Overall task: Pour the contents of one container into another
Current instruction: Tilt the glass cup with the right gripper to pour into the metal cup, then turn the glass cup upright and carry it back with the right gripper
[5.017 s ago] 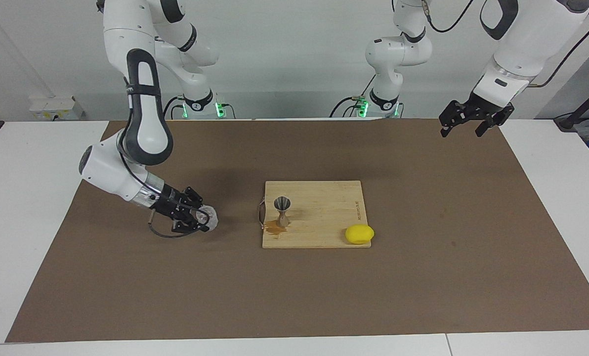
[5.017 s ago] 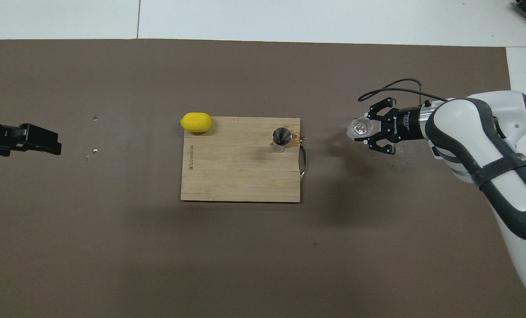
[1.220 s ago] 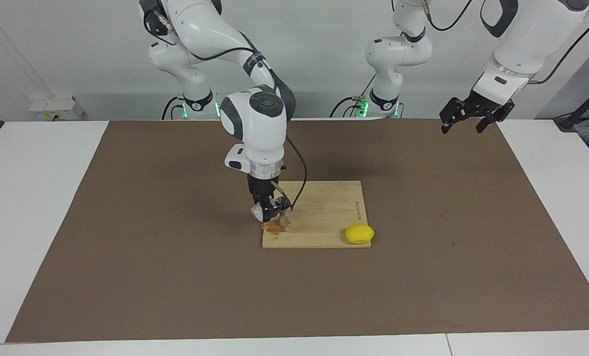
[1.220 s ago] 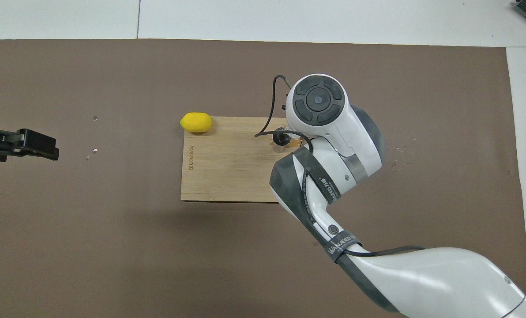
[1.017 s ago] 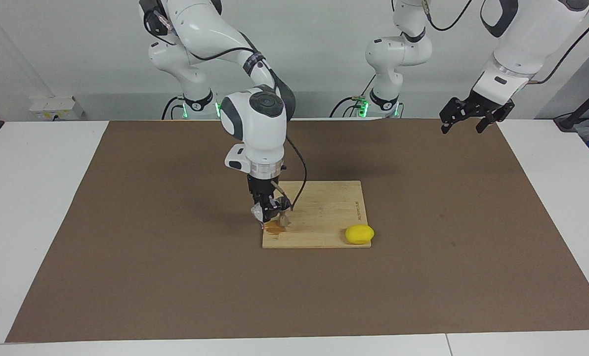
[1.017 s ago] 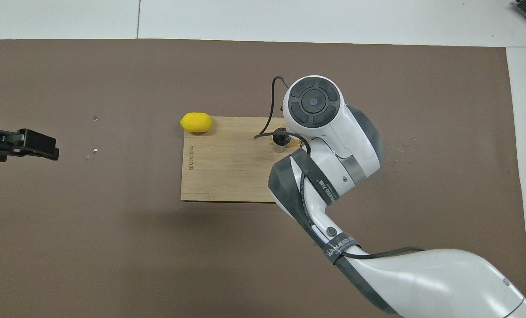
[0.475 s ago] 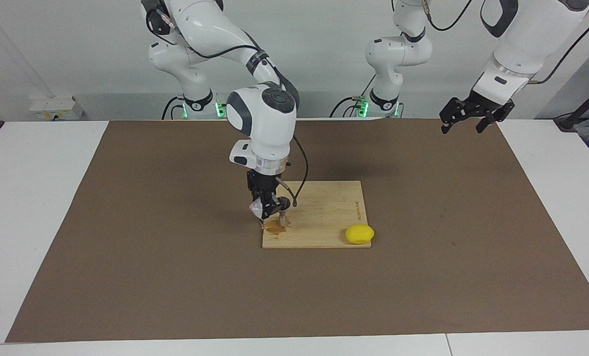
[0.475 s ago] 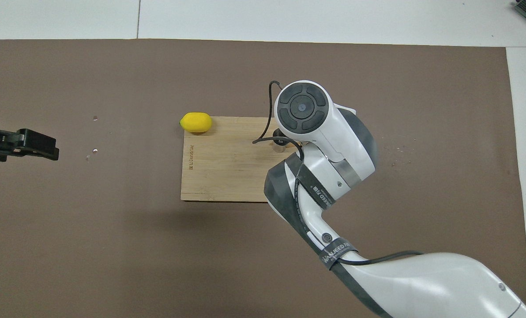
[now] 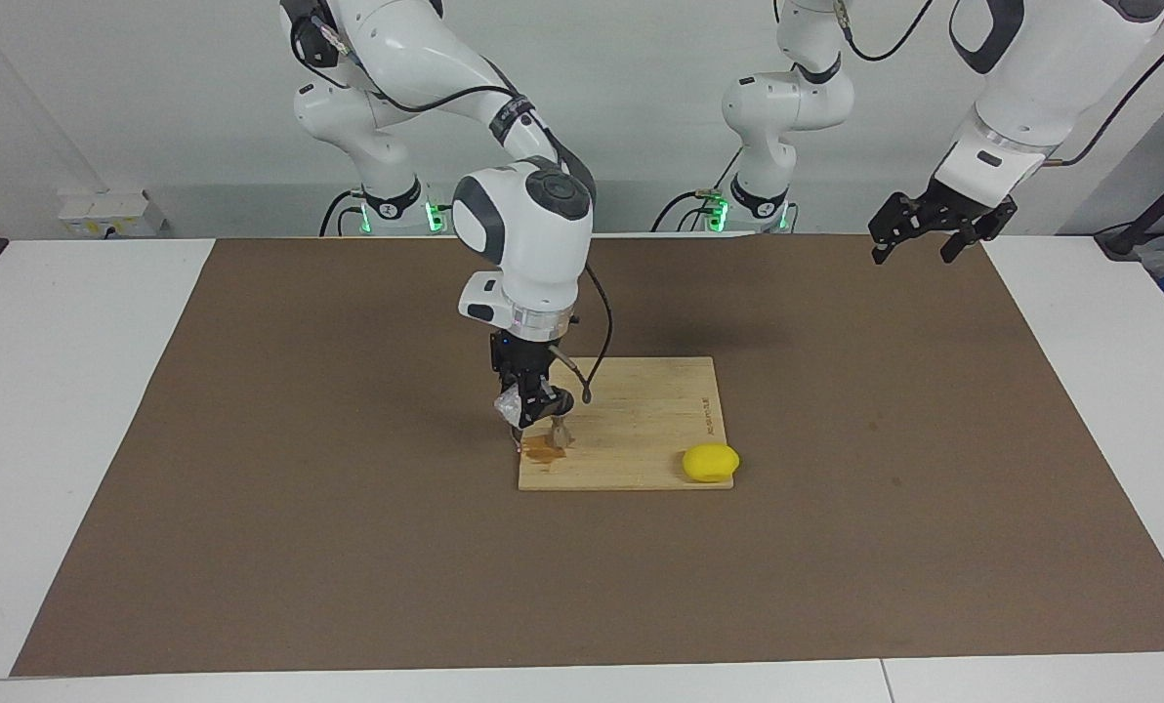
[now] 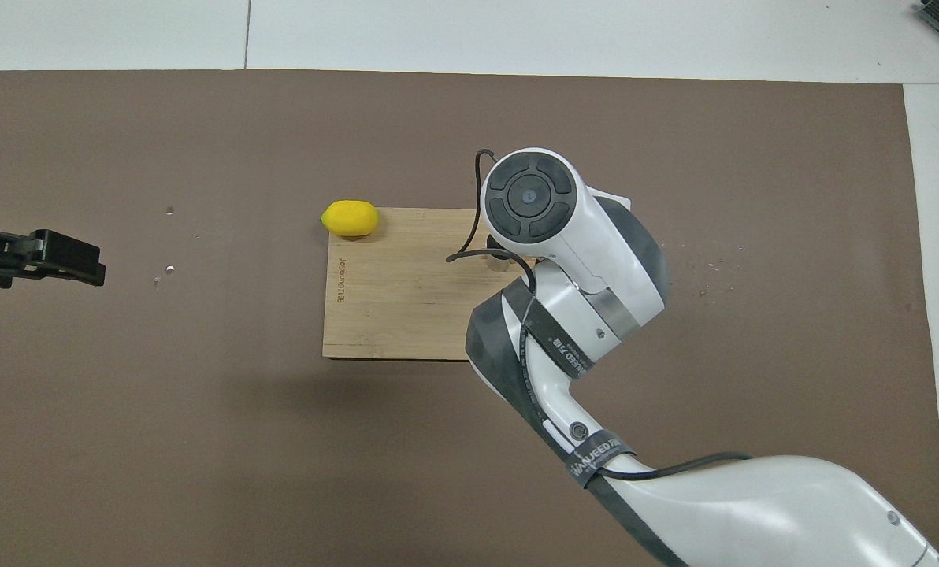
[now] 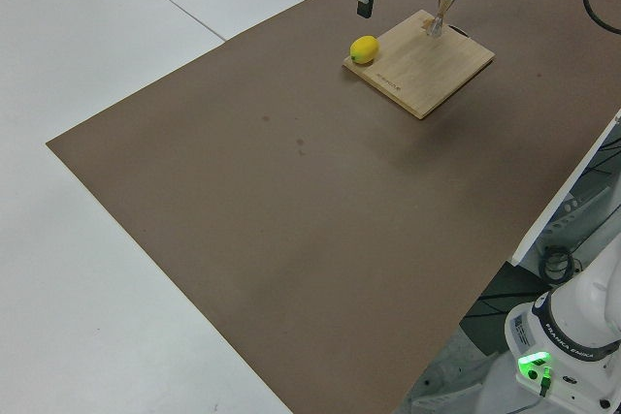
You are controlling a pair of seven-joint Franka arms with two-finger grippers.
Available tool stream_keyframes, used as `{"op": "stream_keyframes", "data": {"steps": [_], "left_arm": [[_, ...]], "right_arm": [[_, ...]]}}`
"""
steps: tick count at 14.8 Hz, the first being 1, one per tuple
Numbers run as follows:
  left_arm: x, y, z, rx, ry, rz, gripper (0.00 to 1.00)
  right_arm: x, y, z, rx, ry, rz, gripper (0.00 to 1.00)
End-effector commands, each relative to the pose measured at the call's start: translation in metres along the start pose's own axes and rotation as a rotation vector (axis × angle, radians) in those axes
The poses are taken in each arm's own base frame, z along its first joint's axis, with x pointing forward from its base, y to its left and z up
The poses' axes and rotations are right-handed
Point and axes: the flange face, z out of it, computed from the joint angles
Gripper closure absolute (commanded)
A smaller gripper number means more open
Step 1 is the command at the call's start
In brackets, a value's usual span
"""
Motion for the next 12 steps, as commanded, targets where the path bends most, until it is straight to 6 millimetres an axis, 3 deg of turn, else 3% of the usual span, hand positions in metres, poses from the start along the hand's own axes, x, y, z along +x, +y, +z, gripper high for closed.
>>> {"op": "stream_keyframes", "data": {"steps": [1,8,12], "left_arm": [[-0.01,-0.001,-0.001,0.013,-0.002,-0.003,0.0],[-0.01,-0.001,-0.001,0.013,-0.003,-0.003,0.0],[-0.01,-0.001,-0.001,0.013,-0.003,-0.003,0.0]], "right_arm": [[0.004,0.002,-0.009,-0.005,-0.001,0.001,1.0],[0.018,0.003,-0.011,-0.003,-0.109,0.081,1.0],[0.046,0.005,-0.005,-0.005,-0.235,0.187,1.0]]}}
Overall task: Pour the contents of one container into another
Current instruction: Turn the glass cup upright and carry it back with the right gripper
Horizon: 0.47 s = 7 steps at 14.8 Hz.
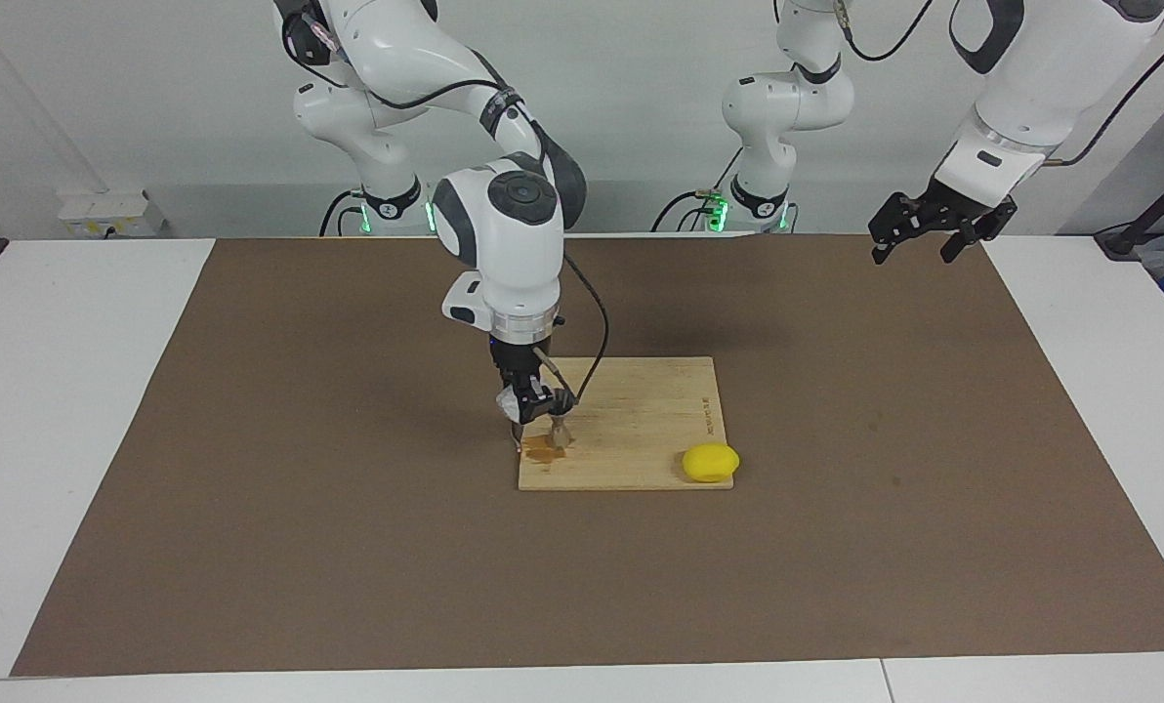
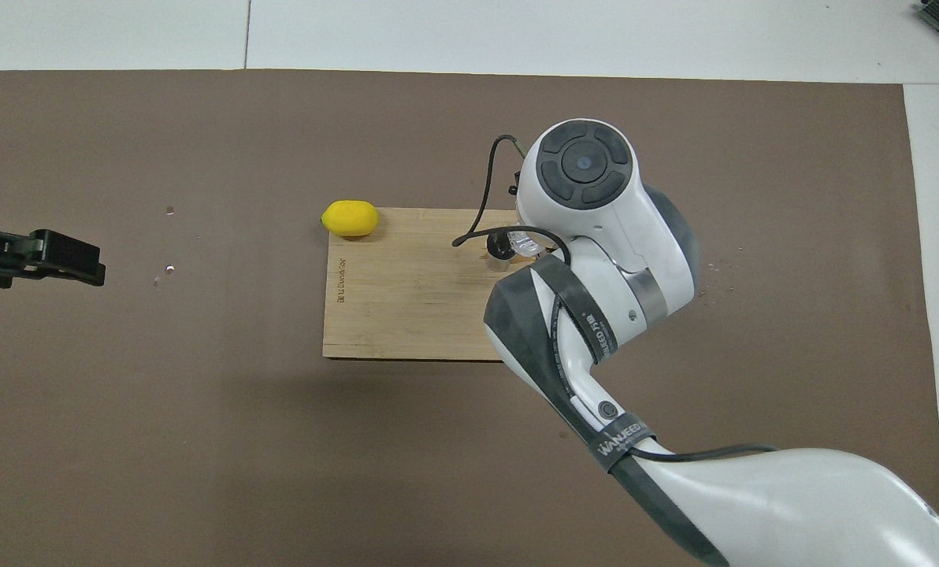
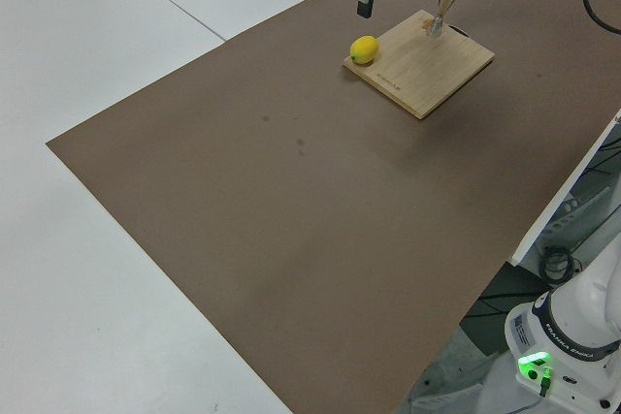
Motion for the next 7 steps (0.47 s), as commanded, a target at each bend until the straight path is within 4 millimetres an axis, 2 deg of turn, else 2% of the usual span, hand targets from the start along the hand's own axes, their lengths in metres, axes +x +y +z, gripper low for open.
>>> {"op": "stream_keyframes", "data": {"steps": [1,2,5,7], "left_arm": [[-0.01,-0.001,-0.001,0.013,-0.002,-0.003,0.0],[-0.01,-0.001,-0.001,0.013,-0.002,-0.003,0.0],[-0.01,-0.001,-0.001,0.013,-0.002,-0.003,0.0],[-0.01,-0.001,0.0,0.013,-0.005,-0.003,0.0]], "right_arm": [[0.016,-0.001,-0.009,0.007,-0.079,0.044,1.0],[0.019,-0.001,-0.009,0.006,-0.104,0.058,1.0],[0.063,0.001,-0.001,0.005,-0.221,0.157,1.0],[0.105,0.01,0.01,-0.002,-0.309,0.237,1.0]]}}
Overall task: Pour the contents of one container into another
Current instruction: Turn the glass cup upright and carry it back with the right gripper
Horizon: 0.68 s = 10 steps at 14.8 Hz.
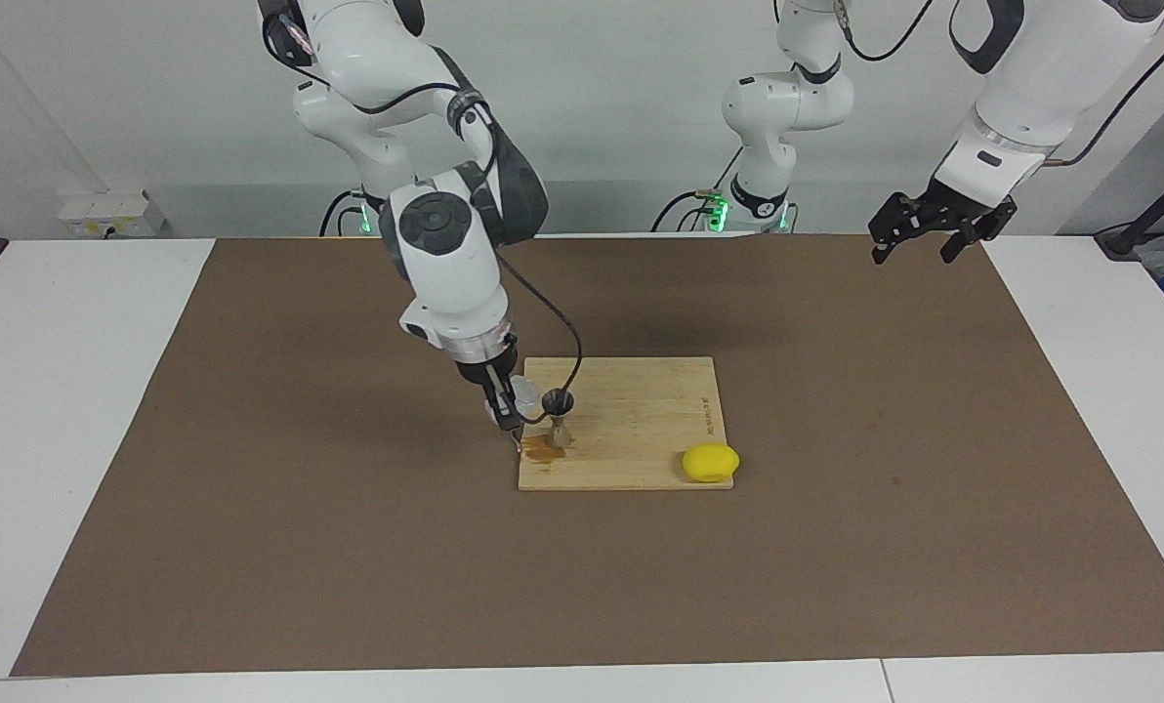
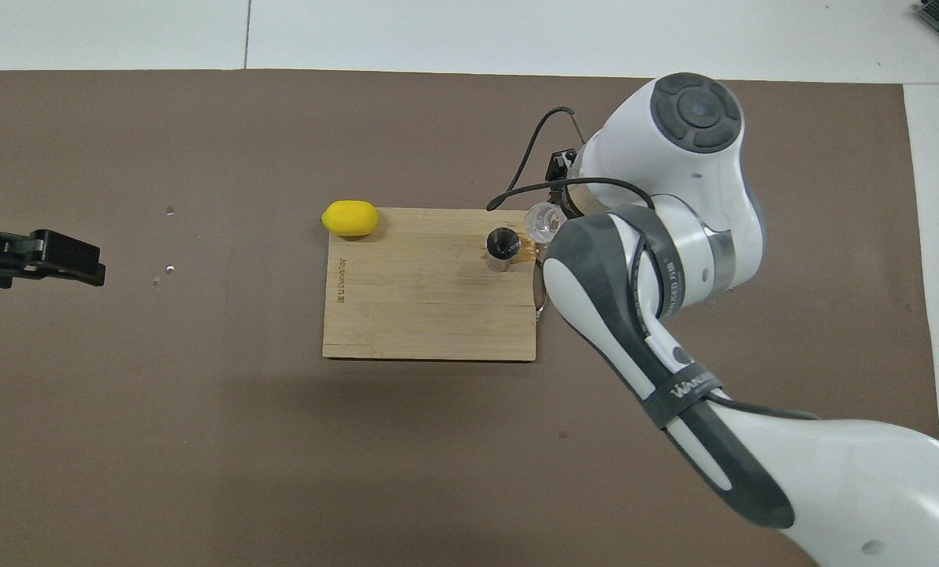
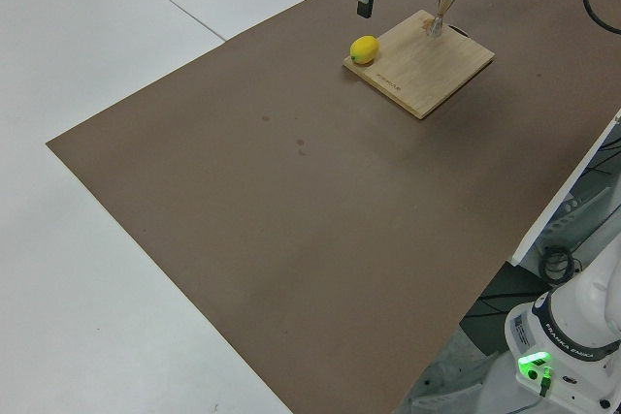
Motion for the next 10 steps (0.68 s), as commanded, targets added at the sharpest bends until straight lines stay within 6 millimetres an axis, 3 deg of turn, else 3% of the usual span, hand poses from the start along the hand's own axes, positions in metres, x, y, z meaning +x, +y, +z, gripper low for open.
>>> {"op": "stream_keyframes", "data": {"steps": [1,3,10], "left_arm": [[-0.01,-0.001,-0.001,0.013,-0.002,-0.003,0.0],[-0.01,-0.001,-0.001,0.013,-0.002,-0.003,0.0],[-0.01,-0.001,-0.001,0.013,-0.002,-0.003,0.0]], "right_arm": [[0.061,0.006,0.0,0.0,-0.123,0.077,1.0],[0.104,0.015,0.006,-0.008,-0.186,0.123,1.0],[0.221,0.058,0.043,0.009,-0.366,0.114,1.0]]}}
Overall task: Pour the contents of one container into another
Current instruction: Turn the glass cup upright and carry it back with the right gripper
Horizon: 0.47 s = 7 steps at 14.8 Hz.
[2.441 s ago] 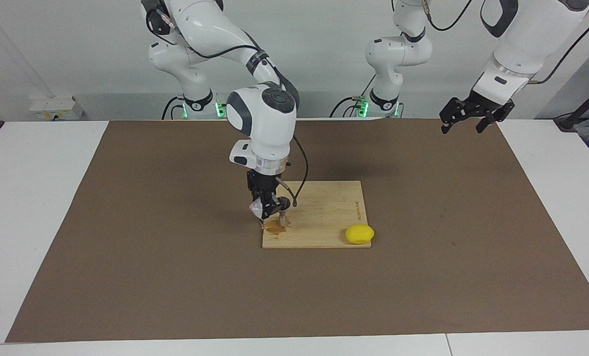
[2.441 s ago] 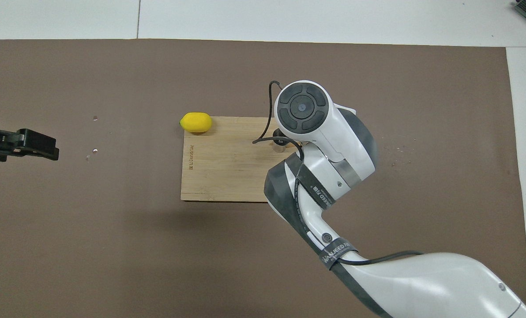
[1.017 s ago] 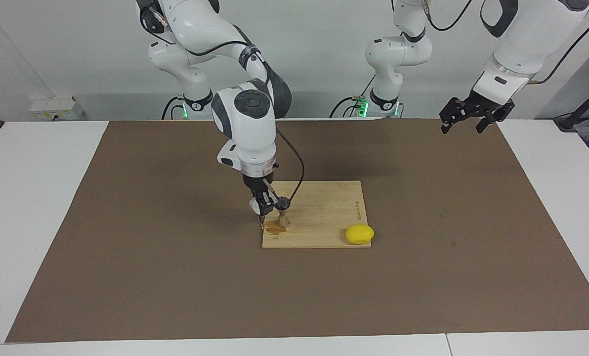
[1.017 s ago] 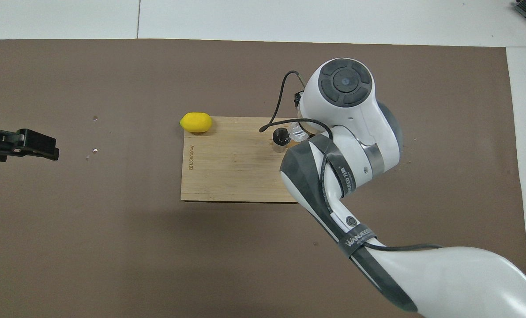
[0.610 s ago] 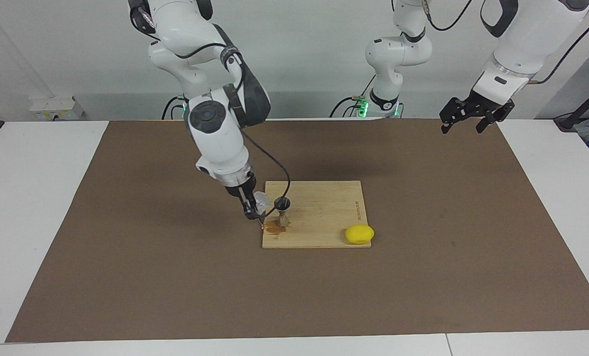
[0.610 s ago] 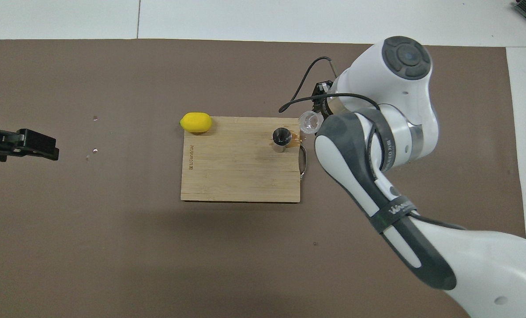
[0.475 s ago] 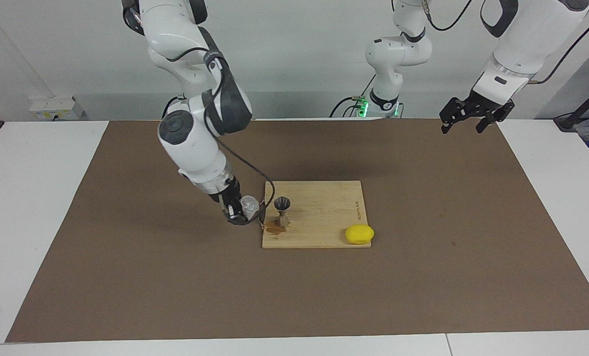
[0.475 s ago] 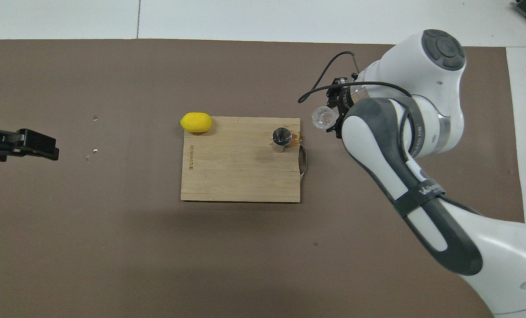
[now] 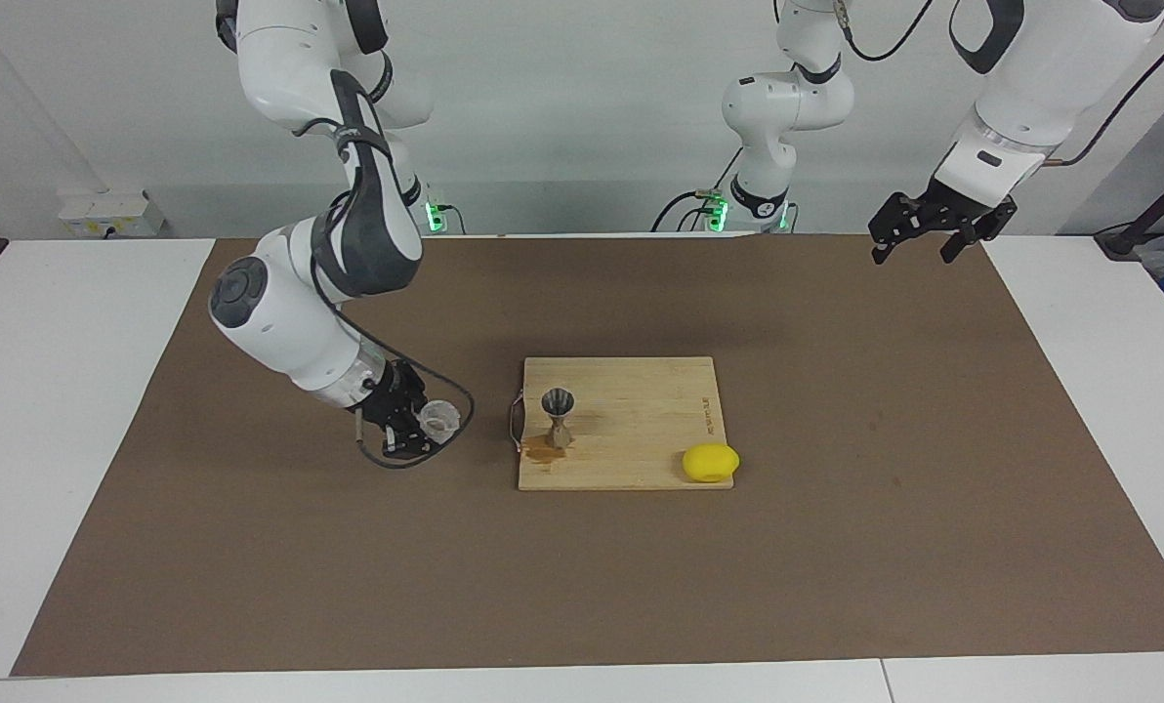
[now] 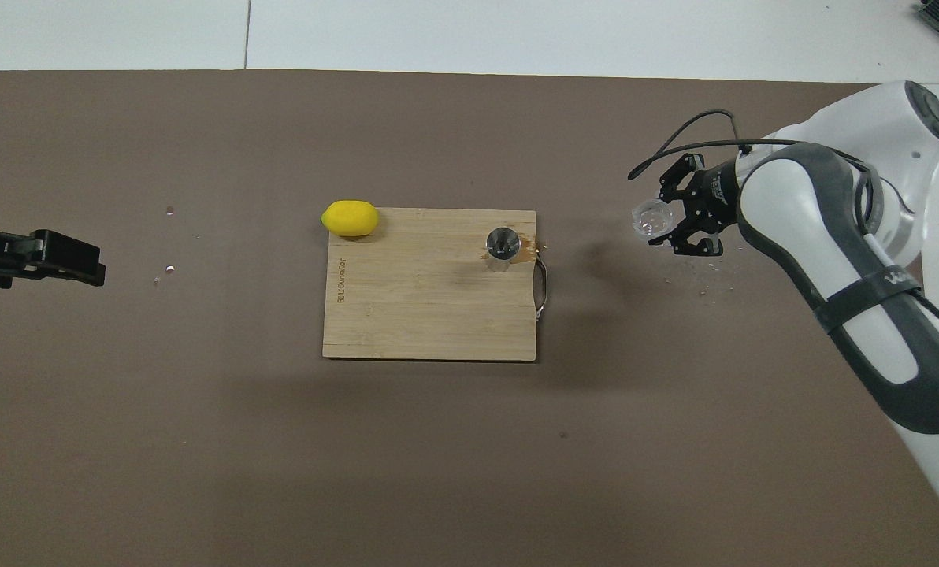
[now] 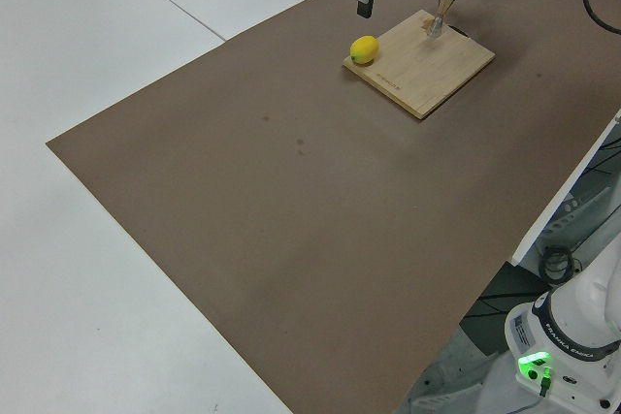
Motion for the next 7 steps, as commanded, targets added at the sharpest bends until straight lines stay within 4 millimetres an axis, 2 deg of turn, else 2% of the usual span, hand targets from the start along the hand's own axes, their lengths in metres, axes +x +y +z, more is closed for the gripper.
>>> {"op": "stream_keyframes", "data": {"steps": [1,3,6,7], "left_arm": [[-0.01,-0.001,-0.001,0.013,-0.003,-0.003,0.0],[-0.01,-0.001,-0.001,0.013,-0.002,-0.003,0.0],[-0.01,-0.001,0.0,0.013,-0.005,-0.003,0.0],[-0.01,-0.001,-0.001,0.013,-0.003,-0.003,0.0]], "right_arm": [[0.041,0.022,0.002,0.022,-0.09,-0.015,1.0],[0.071,0.029,0.011,0.025,-0.145,-0.021,1.0],[0.105,0.039,0.015,0.031,-0.167,-0.018,1.0],[0.108,0.041,0.018,0.029,-0.172,-0.032,1.0]]}}
